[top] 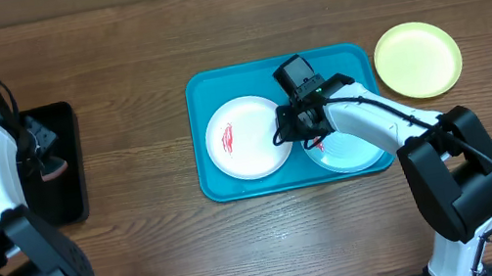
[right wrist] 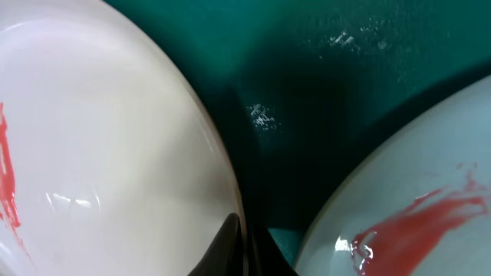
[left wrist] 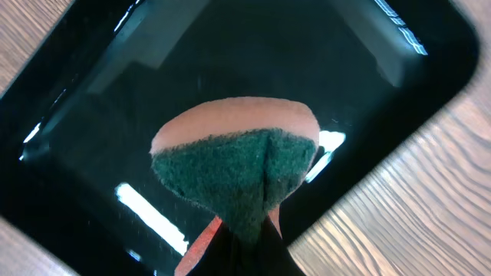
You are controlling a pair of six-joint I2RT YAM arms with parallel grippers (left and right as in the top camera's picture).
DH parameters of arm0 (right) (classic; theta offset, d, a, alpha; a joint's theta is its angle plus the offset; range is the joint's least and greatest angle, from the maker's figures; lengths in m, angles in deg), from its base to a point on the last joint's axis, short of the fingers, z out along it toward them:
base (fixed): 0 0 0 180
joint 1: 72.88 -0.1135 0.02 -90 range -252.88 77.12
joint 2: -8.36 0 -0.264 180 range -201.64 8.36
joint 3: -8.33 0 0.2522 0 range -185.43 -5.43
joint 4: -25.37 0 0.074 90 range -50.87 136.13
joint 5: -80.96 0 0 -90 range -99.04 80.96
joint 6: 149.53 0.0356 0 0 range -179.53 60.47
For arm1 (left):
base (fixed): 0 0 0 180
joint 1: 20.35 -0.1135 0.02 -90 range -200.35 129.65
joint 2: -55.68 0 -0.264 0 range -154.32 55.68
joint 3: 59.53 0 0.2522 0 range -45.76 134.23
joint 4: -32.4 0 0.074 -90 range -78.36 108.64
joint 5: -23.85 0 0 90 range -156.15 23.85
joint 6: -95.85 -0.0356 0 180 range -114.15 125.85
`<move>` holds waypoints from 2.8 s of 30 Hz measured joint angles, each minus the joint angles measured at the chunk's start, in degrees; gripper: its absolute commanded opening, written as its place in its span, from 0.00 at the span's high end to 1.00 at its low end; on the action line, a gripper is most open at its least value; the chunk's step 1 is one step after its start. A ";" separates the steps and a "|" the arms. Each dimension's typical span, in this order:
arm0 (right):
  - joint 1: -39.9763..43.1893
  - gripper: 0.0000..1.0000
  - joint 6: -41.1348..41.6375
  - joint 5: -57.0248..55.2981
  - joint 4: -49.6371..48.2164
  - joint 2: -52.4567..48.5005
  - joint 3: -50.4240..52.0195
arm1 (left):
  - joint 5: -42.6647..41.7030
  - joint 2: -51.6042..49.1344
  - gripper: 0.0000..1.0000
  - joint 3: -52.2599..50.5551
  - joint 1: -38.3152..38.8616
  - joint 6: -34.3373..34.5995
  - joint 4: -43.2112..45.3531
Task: Clean dirty plates on tray and stack at the side
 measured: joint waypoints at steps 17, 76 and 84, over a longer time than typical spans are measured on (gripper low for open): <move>-0.46 0.96 2.60 0.24 0.15 0.00 0.00 | -4.92 -10.78 0.96 -0.11 -6.69 -4.22 4.42; -0.72 0.95 6.86 0.24 -7.39 0.90 3.89 | -44.37 -5.88 0.96 28.76 14.01 -31.15 -32.94; -0.72 0.96 6.95 0.22 -7.91 1.09 4.35 | -37.79 -5.90 0.96 19.30 32.39 -25.31 -19.52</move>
